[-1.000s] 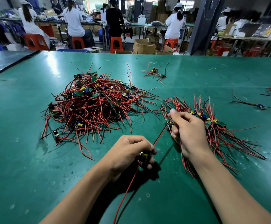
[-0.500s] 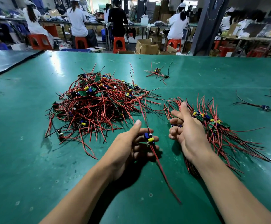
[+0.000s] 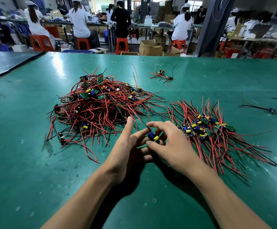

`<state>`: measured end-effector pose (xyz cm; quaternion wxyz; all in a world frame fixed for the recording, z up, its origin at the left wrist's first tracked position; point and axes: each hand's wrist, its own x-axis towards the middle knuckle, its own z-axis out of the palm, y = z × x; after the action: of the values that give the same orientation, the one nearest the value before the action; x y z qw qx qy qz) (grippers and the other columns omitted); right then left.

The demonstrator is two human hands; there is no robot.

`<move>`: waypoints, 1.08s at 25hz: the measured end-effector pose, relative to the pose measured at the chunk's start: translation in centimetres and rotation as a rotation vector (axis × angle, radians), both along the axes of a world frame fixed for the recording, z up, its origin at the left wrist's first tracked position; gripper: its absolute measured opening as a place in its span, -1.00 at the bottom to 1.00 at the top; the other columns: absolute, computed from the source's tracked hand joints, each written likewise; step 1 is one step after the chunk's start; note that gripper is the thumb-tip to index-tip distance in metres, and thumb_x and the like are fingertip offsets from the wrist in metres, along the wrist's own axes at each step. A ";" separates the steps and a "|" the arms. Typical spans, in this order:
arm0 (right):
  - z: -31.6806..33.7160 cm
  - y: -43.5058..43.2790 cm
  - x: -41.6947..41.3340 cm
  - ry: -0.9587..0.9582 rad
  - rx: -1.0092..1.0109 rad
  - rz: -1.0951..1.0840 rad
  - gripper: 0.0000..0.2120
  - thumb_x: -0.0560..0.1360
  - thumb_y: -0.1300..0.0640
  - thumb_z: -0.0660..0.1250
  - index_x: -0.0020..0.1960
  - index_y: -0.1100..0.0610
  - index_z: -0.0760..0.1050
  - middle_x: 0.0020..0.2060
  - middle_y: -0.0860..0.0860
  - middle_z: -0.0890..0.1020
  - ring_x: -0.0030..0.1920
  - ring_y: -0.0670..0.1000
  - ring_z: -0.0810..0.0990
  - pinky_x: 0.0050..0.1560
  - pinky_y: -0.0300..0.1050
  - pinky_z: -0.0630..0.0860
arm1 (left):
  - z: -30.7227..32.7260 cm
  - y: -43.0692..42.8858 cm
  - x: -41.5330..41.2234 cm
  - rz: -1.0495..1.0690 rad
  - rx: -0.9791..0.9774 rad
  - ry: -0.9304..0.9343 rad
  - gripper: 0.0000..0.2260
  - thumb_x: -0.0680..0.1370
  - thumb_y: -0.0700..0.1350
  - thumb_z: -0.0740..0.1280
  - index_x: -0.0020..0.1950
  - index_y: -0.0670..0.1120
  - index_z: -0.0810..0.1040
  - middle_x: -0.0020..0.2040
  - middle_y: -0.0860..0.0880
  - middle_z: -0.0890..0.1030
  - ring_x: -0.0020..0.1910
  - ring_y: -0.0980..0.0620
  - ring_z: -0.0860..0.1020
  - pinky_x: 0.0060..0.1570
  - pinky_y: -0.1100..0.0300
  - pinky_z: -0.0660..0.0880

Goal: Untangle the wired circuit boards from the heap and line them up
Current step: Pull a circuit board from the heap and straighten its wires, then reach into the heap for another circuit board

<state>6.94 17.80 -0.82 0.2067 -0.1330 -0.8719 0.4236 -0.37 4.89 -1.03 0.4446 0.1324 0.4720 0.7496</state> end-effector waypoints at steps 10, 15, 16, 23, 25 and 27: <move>0.1 4.4 0.7 -0.033 0.171 -0.620 -0.61 0.47 0.10 0.41 0.29 0.01 0.54 0.10 0.05 0.51 -0.05 0.04 0.47 0.00 -0.10 0.40 | 0.1 0.2 -0.2 0.237 -0.044 0.038 -0.60 0.58 0.10 0.25 0.23 -0.18 0.52 0.11 -0.22 0.61 -0.19 -0.13 0.67 -0.29 0.04 0.64; 0.2 4.8 1.2 -0.262 0.355 -0.673 -0.57 0.50 0.01 0.38 0.36 0.02 0.49 0.19 0.11 0.48 0.23 0.20 0.45 0.19 0.05 0.39 | 0.2 -0.5 -1.3 0.430 -0.049 0.116 -0.84 0.61 -0.14 0.30 0.17 -0.13 0.53 0.08 -0.19 0.60 -0.29 -0.11 0.65 -0.34 0.09 0.61; 0.2 4.5 1.1 -0.284 0.407 -0.676 -0.56 0.50 -0.01 0.39 0.36 0.02 0.48 0.20 0.11 0.47 0.25 0.19 0.42 0.22 0.07 0.36 | 0.3 -0.6 -1.4 0.450 -0.041 0.109 -0.84 0.61 -0.16 0.30 0.18 -0.12 0.53 0.06 -0.17 0.61 -0.31 -0.11 0.64 -0.37 0.09 0.60; 0.1 1.0 0.1 0.076 0.475 -0.238 -0.81 0.53 0.09 0.40 0.11 0.11 0.63 -0.04 0.01 0.57 0.00 0.05 0.55 0.08 0.02 0.50 | 0.6 -0.5 -2.2 0.330 -0.092 0.064 -0.77 0.60 -0.18 0.30 0.23 0.03 0.52 0.17 -0.08 0.60 -0.07 -0.23 0.69 -0.15 0.01 0.63; -0.8 0.1 -0.2 0.016 0.441 -0.049 -0.85 0.55 0.08 0.38 0.07 0.09 0.63 -0.07 -0.03 0.58 -0.03 0.01 0.57 0.07 0.00 0.52 | 0.6 -0.7 -2.6 0.281 -0.089 0.038 -0.72 0.62 -0.19 0.27 0.32 -0.01 0.47 -0.04 -0.04 0.71 -0.04 -0.25 0.67 -0.08 0.01 0.61; -1.6 0.1 -0.4 -0.067 0.424 -0.003 -0.82 0.54 0.02 0.37 0.10 0.04 0.62 -0.05 -0.06 0.57 0.02 0.00 0.56 0.10 -0.02 0.50 | 0.6 -0.8 -2.9 0.254 -0.075 0.031 -0.70 0.63 -0.22 0.24 0.36 -0.08 0.44 -0.06 -0.04 0.72 -0.12 -0.21 0.68 -0.02 -0.02 0.59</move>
<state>6.54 17.94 -2.46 0.2018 -0.1019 -0.9476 0.2257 -3.25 4.05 -0.44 0.3432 0.0665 0.5196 0.7796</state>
